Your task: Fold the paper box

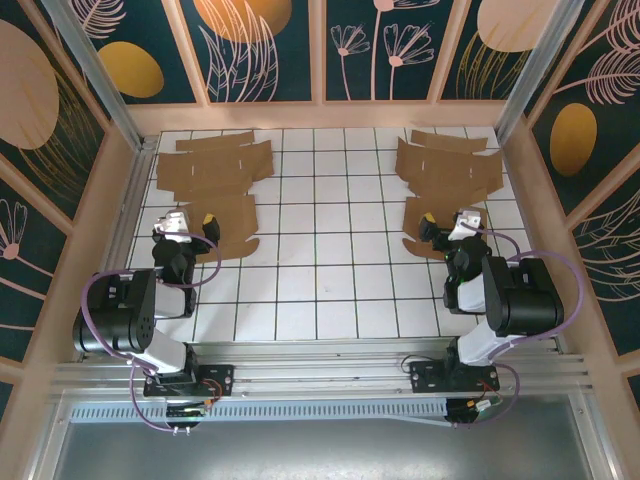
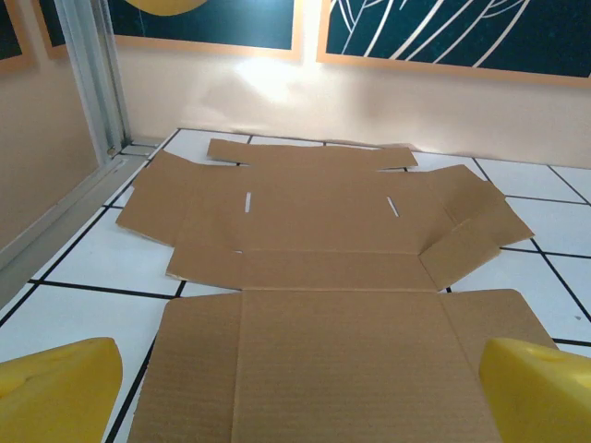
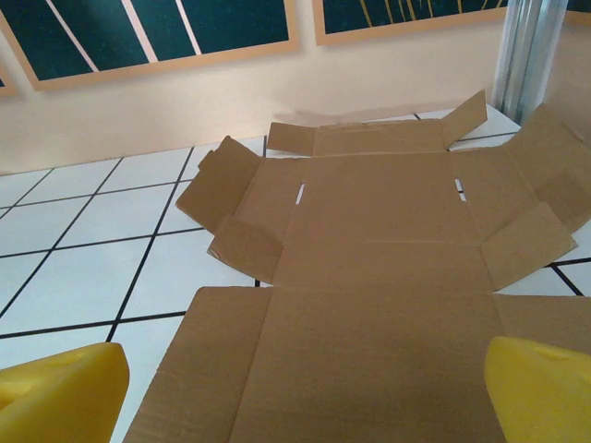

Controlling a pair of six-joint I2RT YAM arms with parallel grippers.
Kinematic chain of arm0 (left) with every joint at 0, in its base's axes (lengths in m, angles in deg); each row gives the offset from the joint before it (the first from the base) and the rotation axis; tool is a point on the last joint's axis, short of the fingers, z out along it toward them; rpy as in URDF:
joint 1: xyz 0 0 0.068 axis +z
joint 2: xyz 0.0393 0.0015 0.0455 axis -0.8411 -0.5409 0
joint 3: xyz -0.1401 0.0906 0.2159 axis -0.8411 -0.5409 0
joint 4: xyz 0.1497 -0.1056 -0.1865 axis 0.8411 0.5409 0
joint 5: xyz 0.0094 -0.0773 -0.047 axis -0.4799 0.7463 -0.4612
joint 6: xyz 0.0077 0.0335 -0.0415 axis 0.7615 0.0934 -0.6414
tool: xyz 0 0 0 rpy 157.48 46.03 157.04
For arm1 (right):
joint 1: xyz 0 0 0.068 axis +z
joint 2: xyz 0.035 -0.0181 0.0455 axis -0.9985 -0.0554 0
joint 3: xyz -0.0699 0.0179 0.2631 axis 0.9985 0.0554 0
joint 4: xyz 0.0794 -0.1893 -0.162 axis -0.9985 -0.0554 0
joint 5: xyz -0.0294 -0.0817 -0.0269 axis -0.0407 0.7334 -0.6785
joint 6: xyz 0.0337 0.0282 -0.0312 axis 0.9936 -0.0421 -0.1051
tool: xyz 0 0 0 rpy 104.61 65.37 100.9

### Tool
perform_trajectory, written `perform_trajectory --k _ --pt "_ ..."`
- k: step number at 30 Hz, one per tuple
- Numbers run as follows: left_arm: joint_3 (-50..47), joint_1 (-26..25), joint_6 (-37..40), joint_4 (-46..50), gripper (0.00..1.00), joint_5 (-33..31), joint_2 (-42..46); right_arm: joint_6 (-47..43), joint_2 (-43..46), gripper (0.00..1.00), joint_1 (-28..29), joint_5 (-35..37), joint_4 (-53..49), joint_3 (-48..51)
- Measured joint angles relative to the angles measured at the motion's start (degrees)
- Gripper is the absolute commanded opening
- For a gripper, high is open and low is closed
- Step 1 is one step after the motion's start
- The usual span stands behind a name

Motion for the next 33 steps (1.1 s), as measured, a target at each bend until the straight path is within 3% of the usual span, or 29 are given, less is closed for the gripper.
perform_trajectory --k 19,22,25,28,33 --pt "0.0 -0.1 0.0 0.0 0.99 -0.2 0.0 0.0 0.1 0.99 0.0 0.1 -0.1 0.0" --pt "0.0 -0.1 -0.3 1.6 0.95 -1.7 1.7 0.0 4.0 0.99 0.5 1.4 -4.1 0.0" --pt "1.1 -0.1 -2.9 11.5 0.97 -4.9 11.1 1.5 13.8 0.99 2.5 3.6 -15.3 -2.8" --pt "7.3 -0.2 -10.3 26.6 0.99 -7.7 21.9 9.6 20.6 0.96 3.8 2.5 -28.6 -11.3" --pt "22.3 -0.2 -27.8 51.6 0.96 -2.5 30.2 26.9 16.3 0.94 10.6 -3.9 -48.0 -31.8"
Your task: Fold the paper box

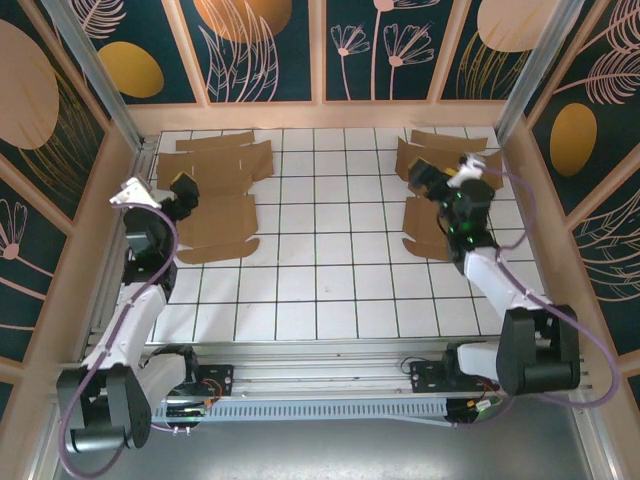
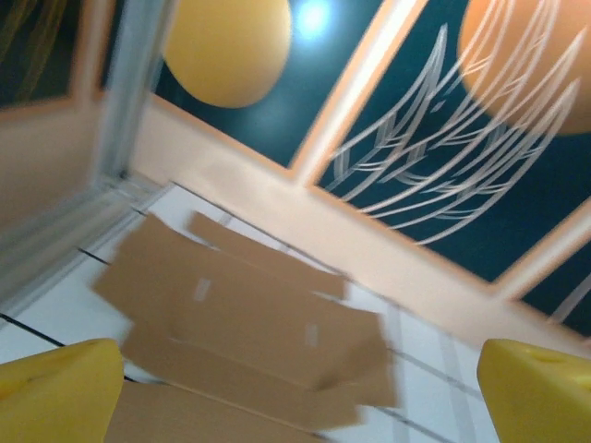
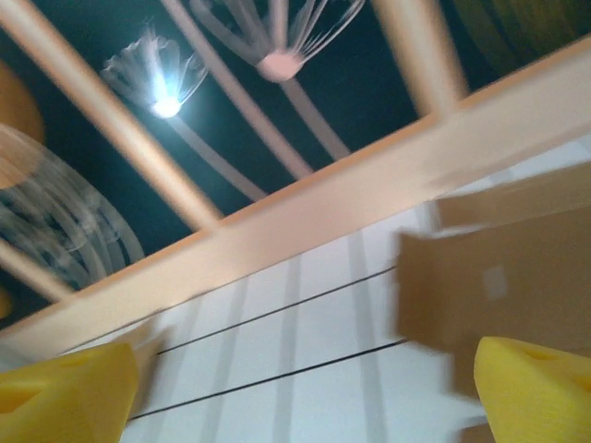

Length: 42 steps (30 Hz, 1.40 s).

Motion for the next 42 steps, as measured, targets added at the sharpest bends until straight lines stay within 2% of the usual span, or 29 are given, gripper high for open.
perform_trajectory --k 4,8,9,12,17,21,29,31,35,36,39,42 --pt "3.2 0.0 -10.2 14.0 0.96 7.4 2.8 8.7 -13.7 0.92 11.8 -5.3 -8.5 -15.6" --pt "3.2 0.0 -12.9 25.8 0.97 10.9 3.1 13.9 -29.9 0.89 21.0 -7.8 -13.1 -29.5" --pt "3.2 0.0 -12.8 28.0 0.97 11.5 3.0 14.9 -34.1 0.85 22.7 -8.2 -13.9 -32.7" --pt "3.3 0.0 -11.8 32.7 0.97 13.3 1.6 15.7 -44.6 0.79 26.1 -8.7 -17.0 -41.6" --pt "3.3 0.0 -9.4 36.5 0.98 16.3 -3.0 11.5 -62.4 0.79 29.6 -10.1 -26.4 -63.7" --pt "3.3 0.0 -8.2 36.9 0.99 16.3 -2.9 8.0 -68.4 0.79 33.2 -10.3 -31.3 -72.2" --pt "3.3 0.0 -6.9 37.0 0.99 16.2 -2.4 7.4 -72.1 0.74 37.6 -13.3 -31.6 -74.3" --pt "3.3 0.0 -6.8 37.1 0.99 16.2 -2.1 8.0 -72.5 0.65 37.4 -13.8 -31.2 -75.0" --pt "3.4 0.0 -6.7 37.2 0.99 16.0 -2.1 9.2 -74.9 0.26 37.0 -14.6 -30.9 -77.3" --pt "3.6 0.0 -6.5 37.5 0.99 15.7 -2.1 9.2 -75.6 0.19 37.0 -14.5 -31.3 -78.1" --pt "6.2 0.0 -5.2 39.1 0.99 14.4 -3.1 8.3 -76.1 0.05 36.8 -14.1 -33.1 -78.5" --pt "11.1 0.2 -3.4 40.6 0.99 13.5 -6.5 6.4 -72.8 0.00 36.4 -13.8 -32.6 -74.4"
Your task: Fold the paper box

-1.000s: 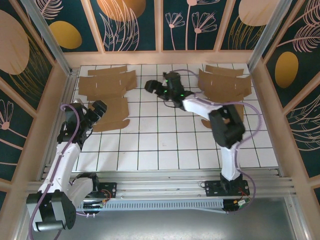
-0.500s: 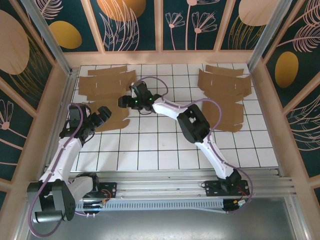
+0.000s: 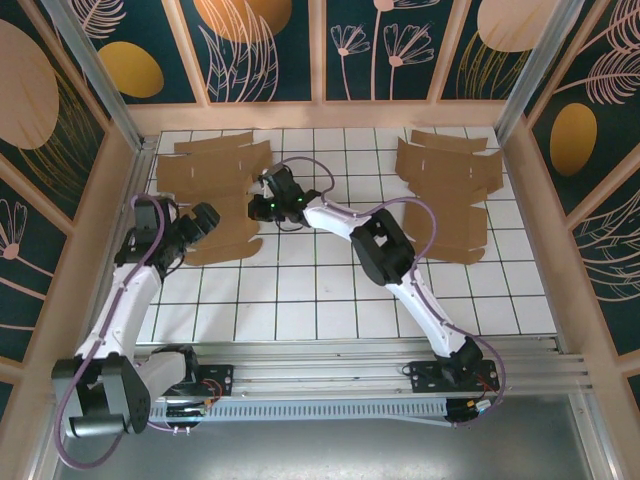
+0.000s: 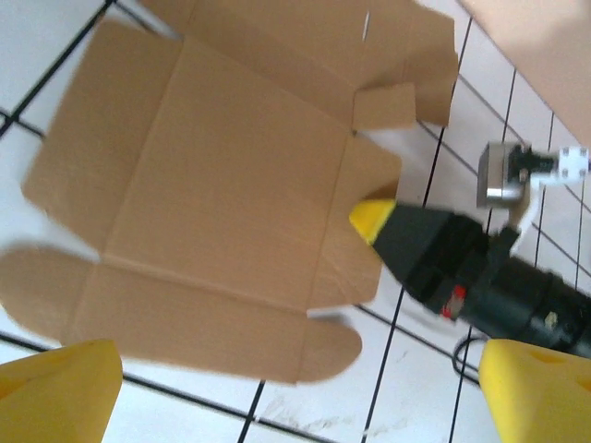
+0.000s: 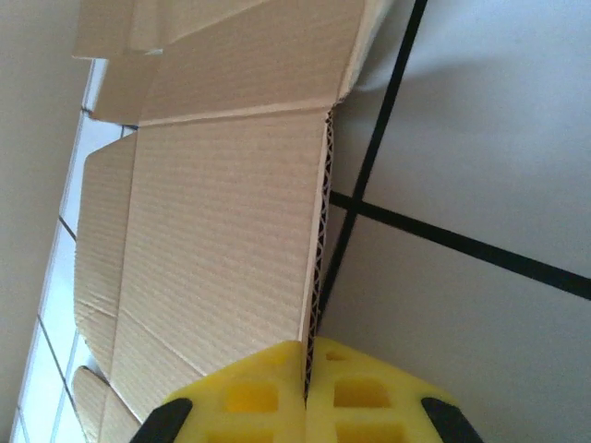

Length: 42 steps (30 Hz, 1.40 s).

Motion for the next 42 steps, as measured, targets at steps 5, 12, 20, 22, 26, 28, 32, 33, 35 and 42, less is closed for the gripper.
perform_trajectory --k 5,12,20,22,26,28,32,33,35,42 --pt "9.6 1.5 4.2 2.4 0.96 -0.9 -8.8 -4.6 15.6 0.00 -3.7 -1.1 1.7 21.2" --pt "16.1 2.3 7.6 2.4 0.91 2.0 -19.6 -9.5 39.0 0.00 -14.2 -5.9 6.5 49.4" --pt "12.5 2.3 6.3 -6.1 0.81 14.8 -32.0 -12.8 45.2 0.00 -15.0 -11.1 6.9 61.4" --pt "12.4 2.2 6.0 -8.0 0.80 17.1 -34.7 -13.0 45.2 0.00 -15.0 -12.0 6.5 62.1" --pt "12.4 2.2 5.8 -10.5 0.79 17.1 -38.2 -13.2 45.2 0.00 -15.0 -13.0 6.5 62.1" --pt "12.4 2.2 5.7 -11.7 0.74 16.5 -39.9 -13.2 45.3 0.00 -15.0 -13.3 6.5 62.1" --pt "12.4 2.7 5.2 -14.8 0.57 18.0 -42.8 -13.2 45.3 0.00 -15.0 -13.5 6.5 62.1" --pt "12.5 2.9 5.1 -16.2 0.54 18.7 -43.3 -13.2 45.3 0.00 -15.0 -13.6 6.5 62.1" --pt "12.5 2.8 5.0 -19.1 0.46 20.6 -44.8 -13.2 45.3 0.00 -15.0 -13.7 6.5 62.1" --pt "13.9 2.6 4.4 -24.8 0.06 27.4 -48.4 -12.8 45.3 0.06 -15.0 -13.1 6.5 62.1"
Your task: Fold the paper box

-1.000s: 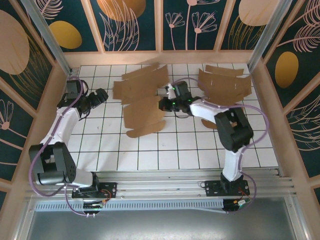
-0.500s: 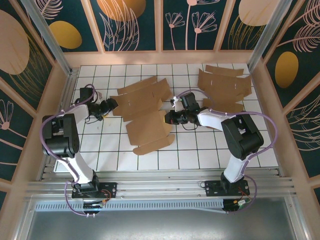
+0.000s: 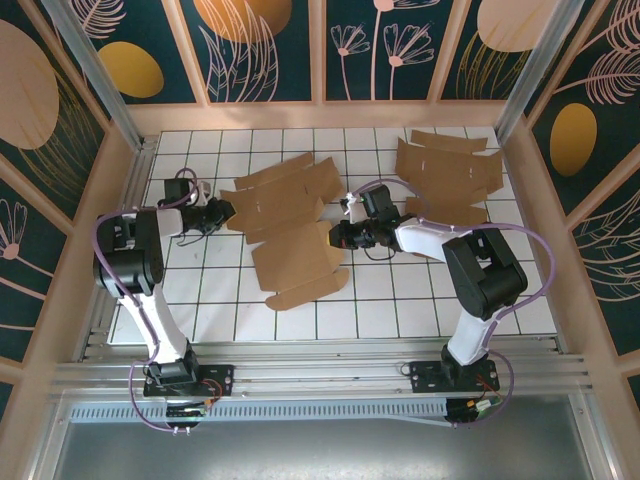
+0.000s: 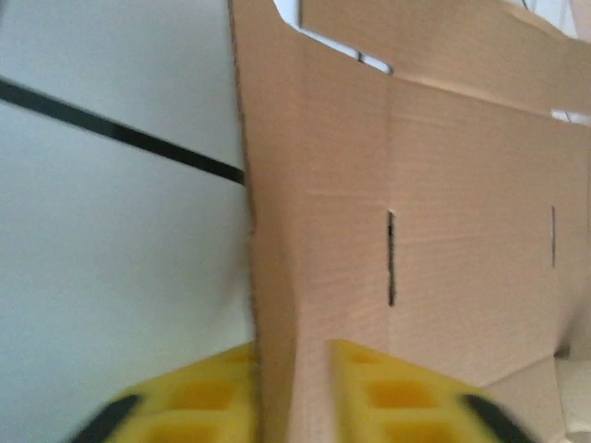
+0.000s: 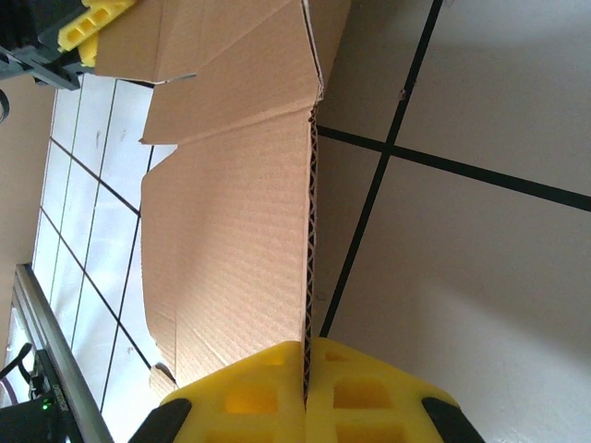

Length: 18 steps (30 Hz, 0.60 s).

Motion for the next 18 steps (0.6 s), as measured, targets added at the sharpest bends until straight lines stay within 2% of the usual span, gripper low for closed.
perform_trajectory --k 2,5,7,9,10,13,18 --pt "0.5 -0.2 0.5 -0.9 0.01 1.0 -0.2 0.5 0.0 0.21 -0.1 1.4 -0.9 -0.4" --pt "0.9 -0.7 3.2 -2.3 0.00 2.0 1.2 1.2 1.1 0.40 -0.7 5.1 -3.6 -2.2" --pt "0.9 -1.6 6.7 -2.7 0.00 2.1 3.4 0.4 3.5 0.60 -1.9 7.5 -5.4 -3.3" --pt "0.1 -3.4 11.9 -4.9 0.00 2.2 7.3 -1.9 7.5 0.91 -3.7 10.8 -6.2 -4.5" --pt "-0.3 -4.3 14.0 -6.3 0.00 2.3 9.1 -3.4 9.3 0.99 -4.5 11.8 -6.1 -5.0" --pt "-1.3 -7.4 19.8 -12.5 0.00 4.5 14.1 -11.3 15.1 0.99 -6.5 15.8 -4.2 -6.2" --pt "-1.5 -9.0 29.1 -19.3 0.00 8.9 15.4 -34.0 19.5 0.98 -6.8 16.2 3.1 -6.3"
